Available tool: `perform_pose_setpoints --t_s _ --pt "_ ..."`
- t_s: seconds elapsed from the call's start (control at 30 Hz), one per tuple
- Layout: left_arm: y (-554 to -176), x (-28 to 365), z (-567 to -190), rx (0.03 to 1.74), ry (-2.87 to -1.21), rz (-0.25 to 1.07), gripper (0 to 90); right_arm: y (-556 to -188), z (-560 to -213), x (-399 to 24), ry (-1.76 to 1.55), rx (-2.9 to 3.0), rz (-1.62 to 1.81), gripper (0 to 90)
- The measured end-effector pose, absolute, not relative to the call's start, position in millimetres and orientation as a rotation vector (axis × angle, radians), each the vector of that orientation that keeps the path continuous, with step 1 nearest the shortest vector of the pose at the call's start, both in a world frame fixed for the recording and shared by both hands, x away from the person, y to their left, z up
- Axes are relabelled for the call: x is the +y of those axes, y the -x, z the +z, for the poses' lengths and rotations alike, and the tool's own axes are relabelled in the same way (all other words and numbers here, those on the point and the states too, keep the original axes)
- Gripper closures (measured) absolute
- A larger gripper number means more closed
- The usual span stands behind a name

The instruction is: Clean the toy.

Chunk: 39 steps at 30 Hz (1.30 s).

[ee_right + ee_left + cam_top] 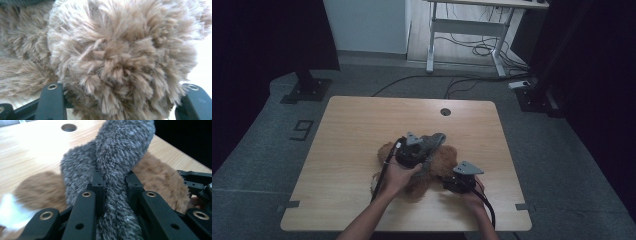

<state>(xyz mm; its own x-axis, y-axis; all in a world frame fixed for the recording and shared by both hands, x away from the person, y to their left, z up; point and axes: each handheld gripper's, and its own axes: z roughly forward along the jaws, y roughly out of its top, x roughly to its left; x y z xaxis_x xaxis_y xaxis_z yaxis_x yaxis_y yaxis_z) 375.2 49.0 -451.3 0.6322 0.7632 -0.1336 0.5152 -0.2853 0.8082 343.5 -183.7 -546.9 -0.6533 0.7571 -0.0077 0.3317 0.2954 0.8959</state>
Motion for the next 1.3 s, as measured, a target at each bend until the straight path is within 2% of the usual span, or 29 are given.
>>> perform_pose_setpoints --t_s 0.3,0.47,0.63,0.8,0.97,1.1,1.13,1.17,1.3 --pt "-363 126 -457 1.116 -1.902 0.385 73.8 -344 -547 -183 -0.975 2.132 1.324 36.2" --pt "-364 149 -466 1.175 -1.915 0.4 73.8 -344 -547 -183 -0.975 2.131 1.322 36.2" --pt "-369 183 -498 1.307 -1.934 0.348 73.5 -344 -547 -183 -0.979 2.129 1.324 36.2" --pt "-369 195 -499 1.31 -1.91 0.317 73.4 -344 -547 -184 -0.98 2.129 1.324 36.2" --pt "-363 184 -460 1.199 -1.869 0.369 73.4 -345 -547 -184 -0.981 2.13 1.327 36.1" --pt "-360 149 -432 1.084 -1.871 0.349 73.3 -344 -547 -184 -0.983 2.127 1.326 36.1" --pt "-360 149 -432 1.084 -1.871 0.349 73.3 -344 -547 -184 -0.983 2.127 1.326 36.1" --pt "-362 127 -427 1.032 -1.91 0.339 73.2 -344 -547 -184 -0.984 2.127 1.326 36.1" --pt "-366 98 -427 0.991 -1.95 0.32 73.1 -344 -547 -184 -0.981 2.129 1.326 36.1"
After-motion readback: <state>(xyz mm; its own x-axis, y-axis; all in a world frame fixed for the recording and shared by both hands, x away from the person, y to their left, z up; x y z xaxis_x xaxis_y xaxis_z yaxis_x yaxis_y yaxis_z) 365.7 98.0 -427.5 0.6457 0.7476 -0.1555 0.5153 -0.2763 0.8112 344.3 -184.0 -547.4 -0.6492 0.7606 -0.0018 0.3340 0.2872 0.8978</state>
